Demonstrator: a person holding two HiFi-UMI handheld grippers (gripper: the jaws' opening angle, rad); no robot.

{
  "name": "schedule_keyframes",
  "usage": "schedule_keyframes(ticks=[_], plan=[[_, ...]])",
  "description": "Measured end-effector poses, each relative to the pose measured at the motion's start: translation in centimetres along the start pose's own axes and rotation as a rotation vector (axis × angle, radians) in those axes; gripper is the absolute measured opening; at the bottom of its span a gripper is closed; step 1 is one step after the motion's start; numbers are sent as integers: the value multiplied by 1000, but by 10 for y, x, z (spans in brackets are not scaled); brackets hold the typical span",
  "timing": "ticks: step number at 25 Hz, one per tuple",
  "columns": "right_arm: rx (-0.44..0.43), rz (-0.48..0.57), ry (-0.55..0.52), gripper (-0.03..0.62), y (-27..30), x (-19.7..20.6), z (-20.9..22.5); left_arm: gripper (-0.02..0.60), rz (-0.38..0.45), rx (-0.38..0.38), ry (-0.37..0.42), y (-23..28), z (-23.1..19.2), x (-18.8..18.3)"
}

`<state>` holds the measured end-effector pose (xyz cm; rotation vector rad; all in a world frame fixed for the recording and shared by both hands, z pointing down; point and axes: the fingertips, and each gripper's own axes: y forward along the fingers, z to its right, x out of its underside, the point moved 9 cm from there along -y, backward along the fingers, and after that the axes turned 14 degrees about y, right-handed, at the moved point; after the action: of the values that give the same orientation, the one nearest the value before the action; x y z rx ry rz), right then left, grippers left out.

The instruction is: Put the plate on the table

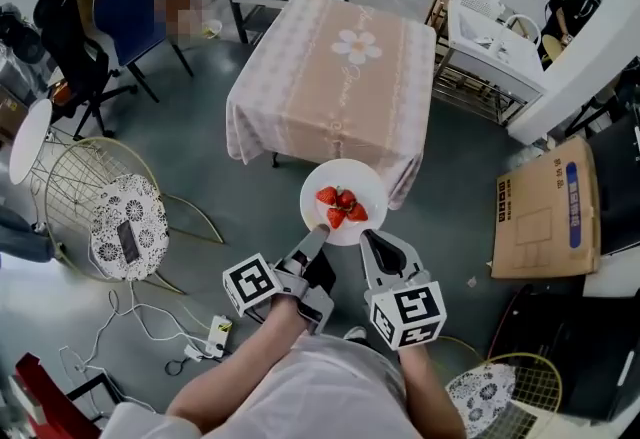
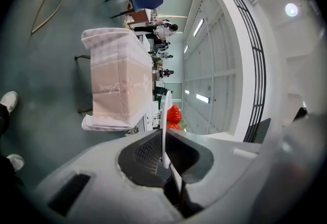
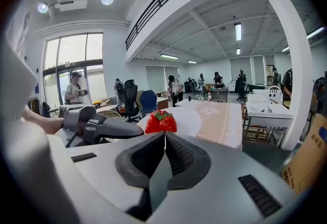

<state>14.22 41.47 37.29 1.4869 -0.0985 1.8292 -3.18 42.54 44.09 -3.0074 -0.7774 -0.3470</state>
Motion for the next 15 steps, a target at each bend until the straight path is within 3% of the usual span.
schedule_keyframes(ticks=[8, 15], plan=[[58, 41, -62, 5, 29, -14, -30, 17, -34, 46, -18, 1, -8, -46], [65, 36, -73, 5, 47, -22, -41, 17, -45, 60, -28, 1, -13, -62]])
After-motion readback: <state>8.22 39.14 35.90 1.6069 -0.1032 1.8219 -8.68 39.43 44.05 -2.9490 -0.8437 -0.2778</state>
